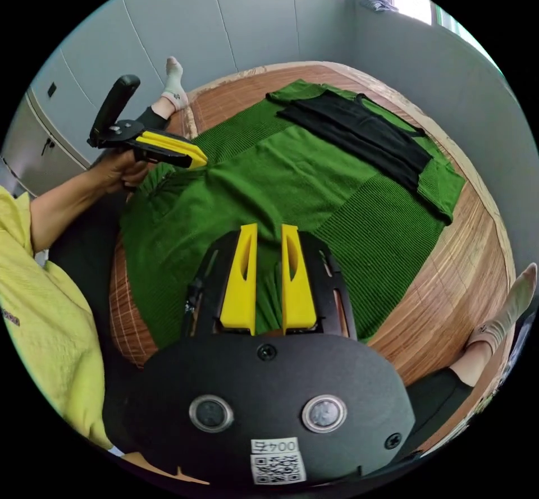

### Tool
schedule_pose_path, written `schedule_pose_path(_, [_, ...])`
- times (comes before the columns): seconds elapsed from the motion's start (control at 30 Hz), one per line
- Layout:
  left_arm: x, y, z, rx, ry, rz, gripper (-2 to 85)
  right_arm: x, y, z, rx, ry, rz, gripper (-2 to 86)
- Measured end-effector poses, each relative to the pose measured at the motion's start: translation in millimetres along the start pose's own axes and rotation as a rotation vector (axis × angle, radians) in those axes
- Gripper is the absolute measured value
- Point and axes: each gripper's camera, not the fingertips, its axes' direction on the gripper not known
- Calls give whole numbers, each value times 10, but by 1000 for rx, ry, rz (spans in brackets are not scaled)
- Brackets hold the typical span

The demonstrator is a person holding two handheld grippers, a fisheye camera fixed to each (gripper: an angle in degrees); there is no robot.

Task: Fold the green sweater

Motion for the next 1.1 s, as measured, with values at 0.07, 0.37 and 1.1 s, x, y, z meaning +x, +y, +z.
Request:
schedule_pose_path(0.07, [84, 173, -148, -12, 1, 33, 50, -94, 128, -152, -1, -53, 14, 83])
schedule_pose_path(0.37, [754, 1097, -235, -94, -21, 158, 81, -992, 757, -25, -59, -56, 89, 91])
schedule_pose_path(1.1, [999, 1412, -200, -66, -170, 200, 10, -1451, 828, 459, -72, 216, 39, 7])
